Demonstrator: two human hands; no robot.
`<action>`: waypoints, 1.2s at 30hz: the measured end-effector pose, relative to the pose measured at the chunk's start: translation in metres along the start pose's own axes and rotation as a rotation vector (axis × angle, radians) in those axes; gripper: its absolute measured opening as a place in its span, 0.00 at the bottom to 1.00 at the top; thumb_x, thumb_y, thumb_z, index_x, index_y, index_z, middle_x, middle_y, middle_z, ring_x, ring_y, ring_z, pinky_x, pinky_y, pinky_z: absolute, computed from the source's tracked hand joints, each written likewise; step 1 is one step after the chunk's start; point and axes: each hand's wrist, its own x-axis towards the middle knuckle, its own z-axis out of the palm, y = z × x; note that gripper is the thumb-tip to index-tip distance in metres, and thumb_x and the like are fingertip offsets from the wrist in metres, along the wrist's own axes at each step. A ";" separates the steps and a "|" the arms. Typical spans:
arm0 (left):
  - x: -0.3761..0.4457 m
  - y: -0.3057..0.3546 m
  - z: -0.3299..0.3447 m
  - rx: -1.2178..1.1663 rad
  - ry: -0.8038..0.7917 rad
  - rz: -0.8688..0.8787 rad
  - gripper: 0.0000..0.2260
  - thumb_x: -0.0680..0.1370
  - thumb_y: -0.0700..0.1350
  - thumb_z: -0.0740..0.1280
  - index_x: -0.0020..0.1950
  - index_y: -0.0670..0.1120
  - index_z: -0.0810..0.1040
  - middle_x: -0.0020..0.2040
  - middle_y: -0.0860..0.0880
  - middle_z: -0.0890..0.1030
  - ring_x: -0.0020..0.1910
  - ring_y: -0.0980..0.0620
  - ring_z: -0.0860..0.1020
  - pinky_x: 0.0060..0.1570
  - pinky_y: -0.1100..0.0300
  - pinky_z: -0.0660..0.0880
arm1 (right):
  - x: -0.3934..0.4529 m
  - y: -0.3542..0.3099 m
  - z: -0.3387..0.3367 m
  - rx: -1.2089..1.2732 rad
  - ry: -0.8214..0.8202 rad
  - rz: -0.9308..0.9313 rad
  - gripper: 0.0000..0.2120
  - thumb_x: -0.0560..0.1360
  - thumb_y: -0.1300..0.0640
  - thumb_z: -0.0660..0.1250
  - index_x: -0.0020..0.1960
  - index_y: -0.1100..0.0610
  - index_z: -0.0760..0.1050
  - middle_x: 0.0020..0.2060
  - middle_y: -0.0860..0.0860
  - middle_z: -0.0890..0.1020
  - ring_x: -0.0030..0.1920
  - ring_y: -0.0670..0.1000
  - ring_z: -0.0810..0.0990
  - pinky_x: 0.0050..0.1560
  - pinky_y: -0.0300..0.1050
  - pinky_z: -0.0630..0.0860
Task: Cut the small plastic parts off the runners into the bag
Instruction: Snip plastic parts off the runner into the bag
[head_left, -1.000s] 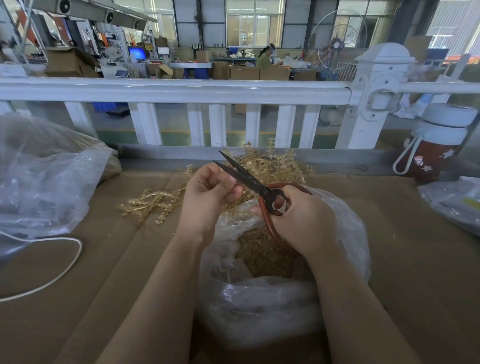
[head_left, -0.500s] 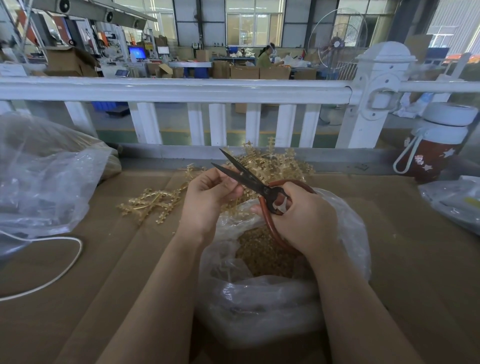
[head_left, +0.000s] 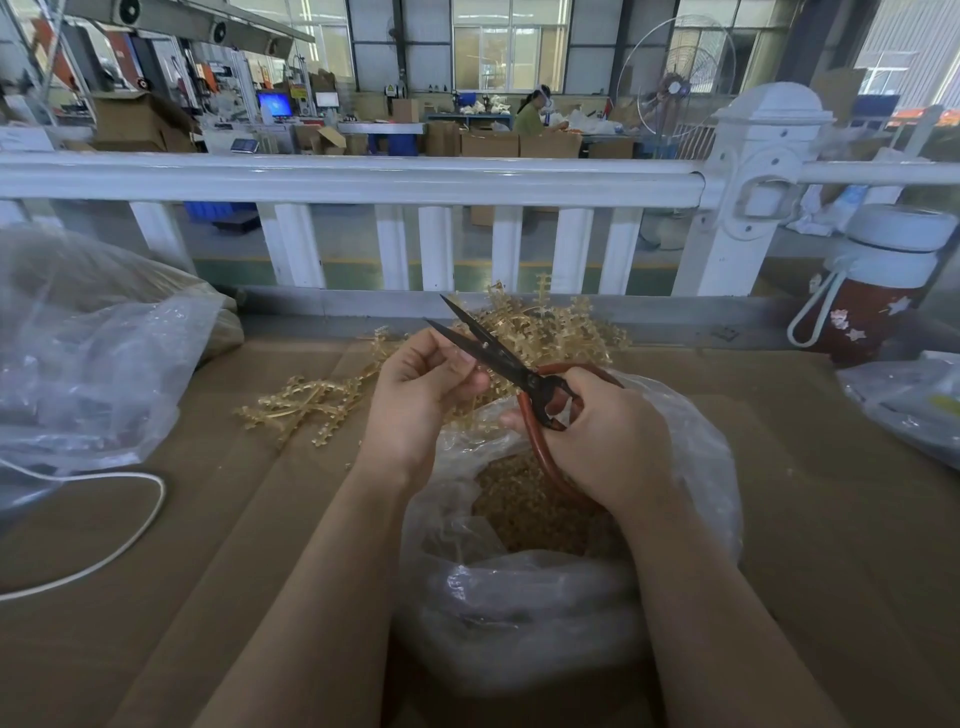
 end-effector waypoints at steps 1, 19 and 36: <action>0.000 0.000 0.000 0.010 0.009 0.003 0.06 0.80 0.32 0.63 0.47 0.39 0.78 0.41 0.45 0.80 0.39 0.51 0.79 0.49 0.56 0.79 | 0.000 0.000 0.000 0.002 0.001 0.001 0.25 0.69 0.26 0.65 0.47 0.47 0.79 0.38 0.41 0.81 0.38 0.41 0.77 0.36 0.25 0.64; 0.000 0.001 0.004 0.039 0.044 0.036 0.08 0.81 0.34 0.63 0.48 0.42 0.80 0.40 0.47 0.81 0.38 0.54 0.77 0.46 0.60 0.76 | -0.001 -0.002 0.001 -0.003 0.057 -0.004 0.26 0.67 0.25 0.65 0.46 0.48 0.79 0.36 0.40 0.80 0.37 0.42 0.76 0.36 0.35 0.71; 0.001 0.000 0.001 0.032 0.033 0.024 0.06 0.81 0.34 0.62 0.50 0.38 0.79 0.42 0.42 0.79 0.42 0.49 0.75 0.50 0.55 0.75 | 0.000 -0.002 0.002 0.037 0.031 0.001 0.25 0.67 0.26 0.68 0.48 0.47 0.81 0.39 0.40 0.82 0.38 0.41 0.75 0.37 0.24 0.63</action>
